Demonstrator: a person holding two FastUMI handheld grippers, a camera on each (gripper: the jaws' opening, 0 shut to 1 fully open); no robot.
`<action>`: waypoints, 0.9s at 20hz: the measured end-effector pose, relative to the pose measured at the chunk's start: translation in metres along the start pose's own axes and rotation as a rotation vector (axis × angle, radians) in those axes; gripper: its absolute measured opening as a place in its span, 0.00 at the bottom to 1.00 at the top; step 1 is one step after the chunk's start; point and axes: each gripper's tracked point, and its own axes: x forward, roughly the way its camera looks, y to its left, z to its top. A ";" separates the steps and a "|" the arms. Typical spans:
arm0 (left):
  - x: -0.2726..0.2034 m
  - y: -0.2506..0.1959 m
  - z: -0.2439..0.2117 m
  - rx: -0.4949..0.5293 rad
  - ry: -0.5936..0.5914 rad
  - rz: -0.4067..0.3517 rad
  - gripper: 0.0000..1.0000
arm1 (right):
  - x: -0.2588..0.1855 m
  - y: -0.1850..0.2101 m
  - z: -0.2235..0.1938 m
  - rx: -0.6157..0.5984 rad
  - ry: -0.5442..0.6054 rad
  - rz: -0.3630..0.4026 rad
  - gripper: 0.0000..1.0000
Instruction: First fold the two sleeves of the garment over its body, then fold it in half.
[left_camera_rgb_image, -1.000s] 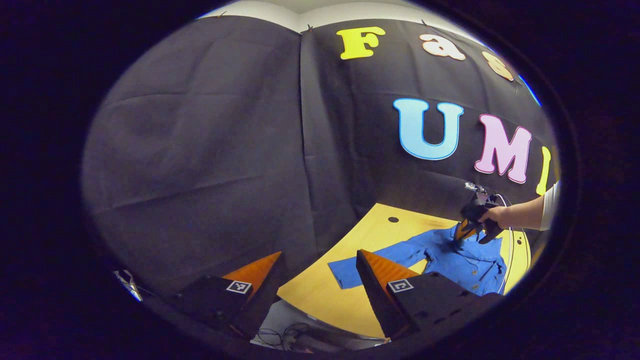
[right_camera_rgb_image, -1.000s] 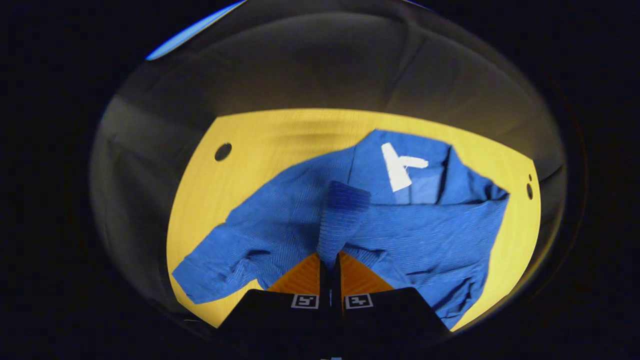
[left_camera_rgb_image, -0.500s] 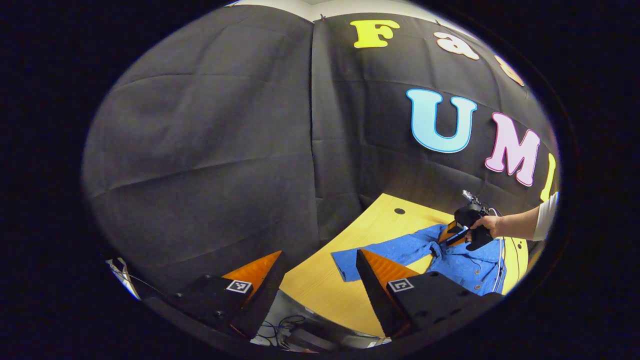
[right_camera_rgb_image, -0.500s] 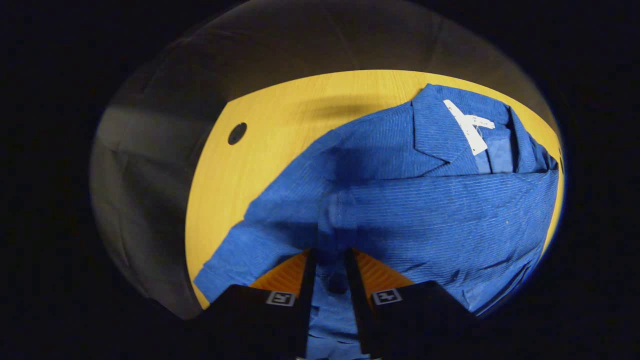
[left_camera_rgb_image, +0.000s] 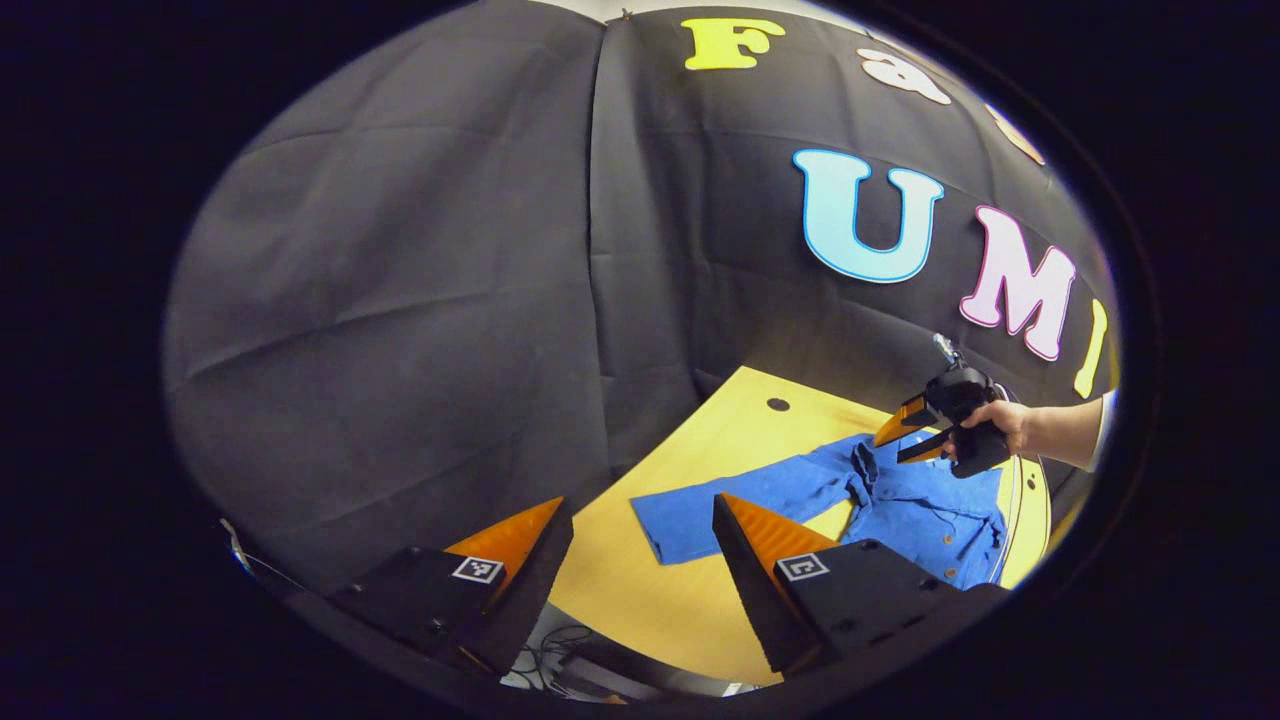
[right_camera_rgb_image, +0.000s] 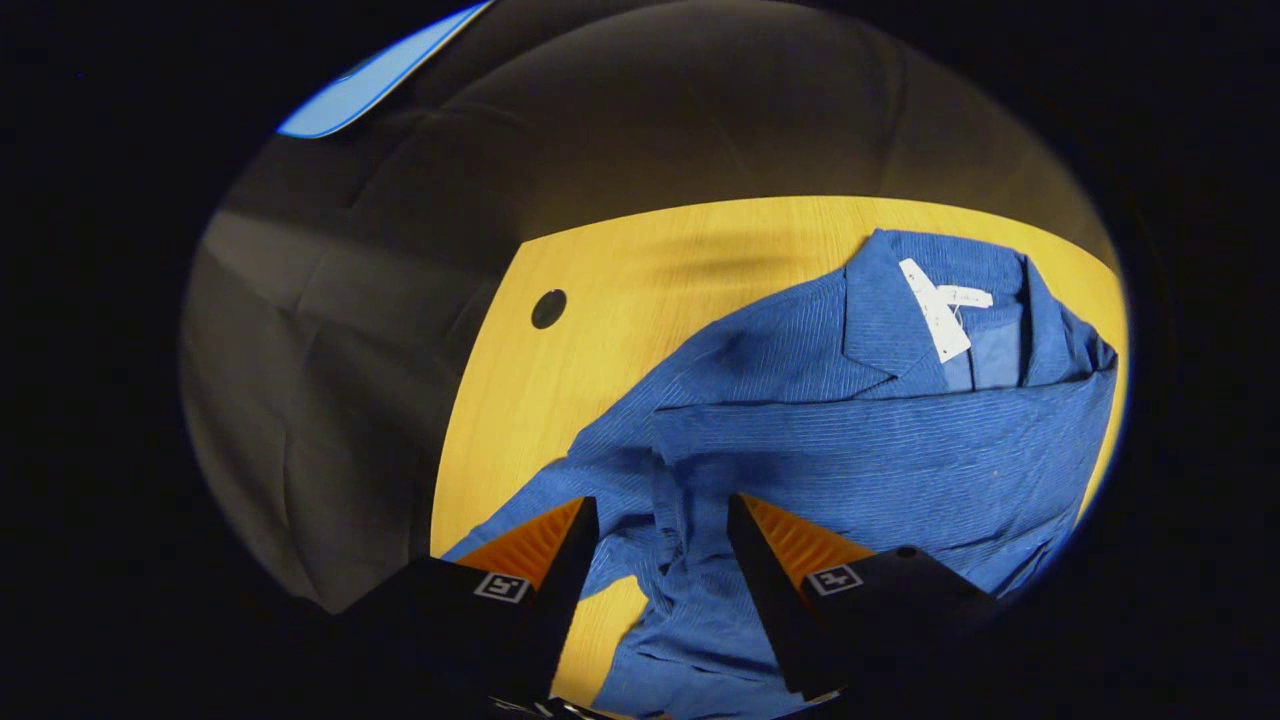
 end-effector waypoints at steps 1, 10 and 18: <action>0.009 -0.003 -0.003 -0.002 0.022 -0.010 0.82 | -0.010 0.003 -0.003 -0.037 -0.003 0.008 0.89; 0.123 -0.040 -0.073 -0.036 0.540 -0.074 0.84 | -0.169 -0.017 -0.063 -0.382 -0.021 0.030 0.99; 0.195 -0.033 -0.106 -0.125 0.824 0.031 0.84 | -0.282 -0.083 -0.143 -0.243 -0.053 0.021 0.98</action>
